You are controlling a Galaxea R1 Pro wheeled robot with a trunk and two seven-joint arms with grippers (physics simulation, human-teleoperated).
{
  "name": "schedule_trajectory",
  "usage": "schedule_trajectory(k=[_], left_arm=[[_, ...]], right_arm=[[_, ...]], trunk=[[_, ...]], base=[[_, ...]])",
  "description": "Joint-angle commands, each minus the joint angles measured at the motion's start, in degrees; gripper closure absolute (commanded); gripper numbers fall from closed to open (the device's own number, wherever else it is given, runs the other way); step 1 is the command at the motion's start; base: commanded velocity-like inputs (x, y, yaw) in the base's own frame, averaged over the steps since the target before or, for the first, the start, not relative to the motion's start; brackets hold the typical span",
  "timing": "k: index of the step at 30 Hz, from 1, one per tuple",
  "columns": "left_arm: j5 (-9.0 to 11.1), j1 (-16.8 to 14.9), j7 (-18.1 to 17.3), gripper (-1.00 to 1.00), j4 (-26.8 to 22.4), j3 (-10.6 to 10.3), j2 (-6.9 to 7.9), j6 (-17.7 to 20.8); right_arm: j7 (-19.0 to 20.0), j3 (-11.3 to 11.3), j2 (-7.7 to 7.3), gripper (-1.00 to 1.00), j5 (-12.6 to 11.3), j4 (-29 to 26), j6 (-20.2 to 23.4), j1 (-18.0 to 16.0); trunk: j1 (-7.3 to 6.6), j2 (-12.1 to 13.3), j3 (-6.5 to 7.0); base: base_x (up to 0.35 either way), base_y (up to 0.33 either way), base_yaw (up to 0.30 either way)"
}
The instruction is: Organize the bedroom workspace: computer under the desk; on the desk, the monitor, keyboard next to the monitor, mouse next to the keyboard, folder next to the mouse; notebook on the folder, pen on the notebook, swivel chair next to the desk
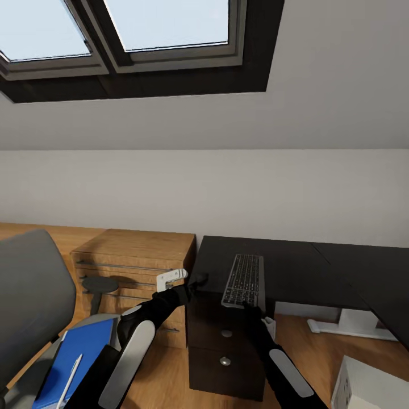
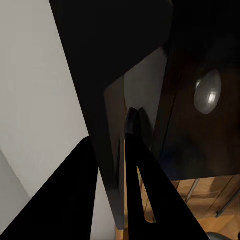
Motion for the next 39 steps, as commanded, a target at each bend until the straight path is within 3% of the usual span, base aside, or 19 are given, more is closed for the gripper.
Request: schedule_trajectory(k=[1,13,27,28,39], left_arm=[[0.6,-0.1,0.6,-1.0,-0.1,-0.1,0.0,0.1],[0.7,-0.1,0.5,-1.0,-0.1,-0.2,-0.05,0.1],[0.7,-0.1,0.5,-1.0,-0.1,-0.2,-0.09,0.2],[0.7,-0.1,0.5,-1.0,-0.1,-0.2,-0.09,0.2],[0.7,-0.1,0.5,-1.0,-0.1,-0.2,-0.08,0.2]], right_arm=[[0.4,0.1,-0.03,1.0,-0.8,0.1,-0.3,0.0],[0.2,-0.1,-0.06,1.0,-0.8,0.7,-0.6,0.0],[0.2,-0.8,-0.1,1.0,-0.7,1.6,-0.6,0.0],[0.2,-0.8,-0.11,-1.0,-0.7,1.6,-0.6,0.0],[0.1,-0.8,-0.12,-1.0,-0.5,1.5,-0.5,0.0]], trunk=[[0.0,0.0,-0.07],[0.0,0.0,-0.07],[0.0,0.0,-0.07],[0.0,0.0,-0.07],[0.0,0.0,-0.07]], base=[[0.0,0.0,0.0],[0.171,0.0,0.0],[0.035,-0.015,0.0],[0.0,0.0,0.0],[0.0,0.0,0.0]])
